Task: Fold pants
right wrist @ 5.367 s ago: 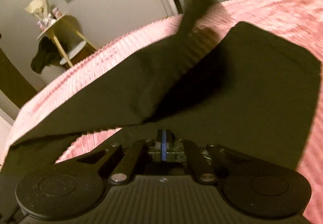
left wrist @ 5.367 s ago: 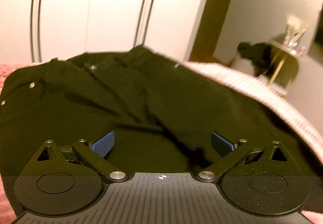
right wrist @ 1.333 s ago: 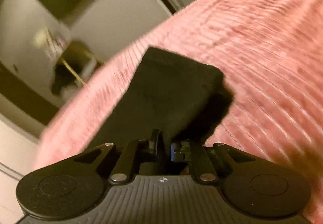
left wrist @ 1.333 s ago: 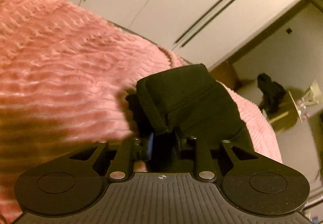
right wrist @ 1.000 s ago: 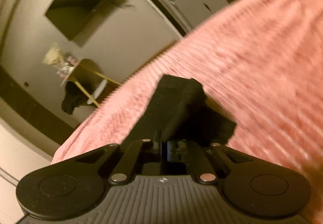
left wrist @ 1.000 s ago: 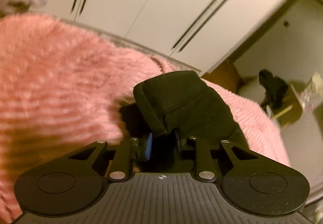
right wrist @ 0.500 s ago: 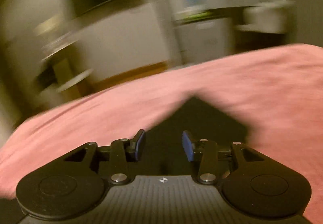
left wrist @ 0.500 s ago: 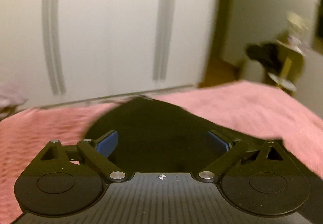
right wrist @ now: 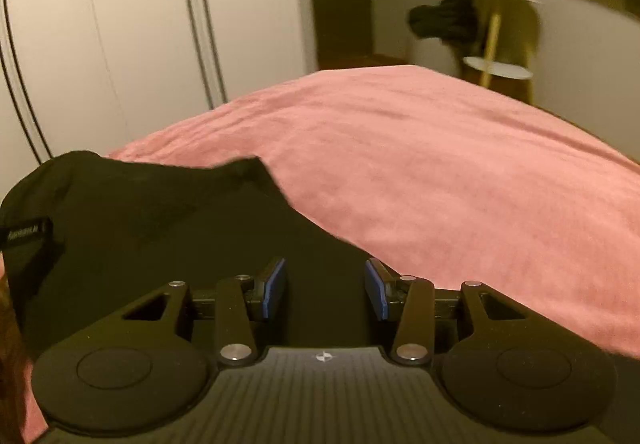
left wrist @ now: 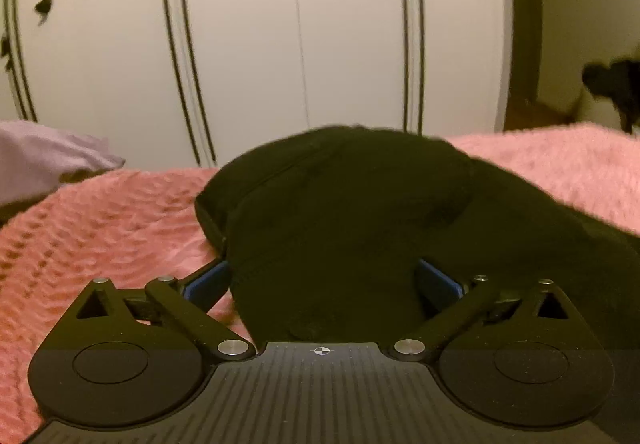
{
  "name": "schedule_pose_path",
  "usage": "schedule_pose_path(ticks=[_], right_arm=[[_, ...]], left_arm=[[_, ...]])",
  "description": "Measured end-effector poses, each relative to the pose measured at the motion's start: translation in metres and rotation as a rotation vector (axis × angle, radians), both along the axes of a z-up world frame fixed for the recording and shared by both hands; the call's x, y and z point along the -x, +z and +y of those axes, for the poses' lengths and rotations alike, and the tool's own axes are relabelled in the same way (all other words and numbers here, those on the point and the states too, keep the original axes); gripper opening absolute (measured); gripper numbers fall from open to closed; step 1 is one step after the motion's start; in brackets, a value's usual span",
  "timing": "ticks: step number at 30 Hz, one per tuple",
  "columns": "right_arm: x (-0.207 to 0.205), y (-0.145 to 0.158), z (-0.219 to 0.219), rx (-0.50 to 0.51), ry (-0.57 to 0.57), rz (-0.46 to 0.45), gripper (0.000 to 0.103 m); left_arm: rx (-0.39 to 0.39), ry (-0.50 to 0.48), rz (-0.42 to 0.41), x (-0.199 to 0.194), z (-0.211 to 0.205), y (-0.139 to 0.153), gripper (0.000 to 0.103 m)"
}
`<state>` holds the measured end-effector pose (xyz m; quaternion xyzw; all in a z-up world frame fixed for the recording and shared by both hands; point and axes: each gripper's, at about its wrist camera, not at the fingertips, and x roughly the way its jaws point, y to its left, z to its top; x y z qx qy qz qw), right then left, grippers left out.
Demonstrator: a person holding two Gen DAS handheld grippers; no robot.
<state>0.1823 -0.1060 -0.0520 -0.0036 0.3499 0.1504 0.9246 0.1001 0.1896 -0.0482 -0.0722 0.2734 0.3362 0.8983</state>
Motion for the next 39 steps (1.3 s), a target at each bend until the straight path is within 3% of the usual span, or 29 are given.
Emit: schedule_pose_path(ticks=[4,9,12,14,18,22,26,30,33,39], right_arm=[[-0.037,-0.006,0.029,-0.012,0.014,-0.002,0.043],[-0.071,-0.025,0.059,0.063,0.028,0.047,0.040],[-0.070,-0.034,0.062,0.057,0.036,0.035,0.037],[-0.068,-0.037,0.063,0.080,0.042,0.019,0.033],[-0.083,-0.040,0.076,0.122,-0.013,0.017,0.028],[-0.100,-0.041,0.088,0.168,-0.084,0.011,0.026],[-0.076,-0.018,0.063,0.039,-0.136,0.014,0.025],[-0.006,-0.007,0.036,0.048,-0.084,-0.033,0.025],[0.023,-0.022,0.022,0.082,-0.082,-0.007,0.025],[-0.007,-0.043,0.022,0.076,-0.163,-0.065,0.023]], left_arm=[[0.013,-0.007,-0.067,0.004,0.005,-0.004,0.102],[0.076,-0.032,-0.112,0.004,0.013,-0.011,0.103],[0.085,-0.025,-0.121,0.007,0.015,-0.007,0.103],[0.079,0.029,-0.117,0.010,0.020,-0.008,0.103],[0.117,0.081,-0.111,0.013,0.028,-0.011,0.103],[0.064,0.060,-0.085,0.011,0.023,-0.012,0.103],[0.043,0.051,-0.077,0.013,0.022,-0.012,0.103],[0.032,0.055,-0.072,0.012,0.021,-0.011,0.103],[0.013,0.058,-0.065,0.012,0.018,-0.010,0.103],[-0.094,0.046,-0.046,0.015,-0.001,0.003,0.103]])
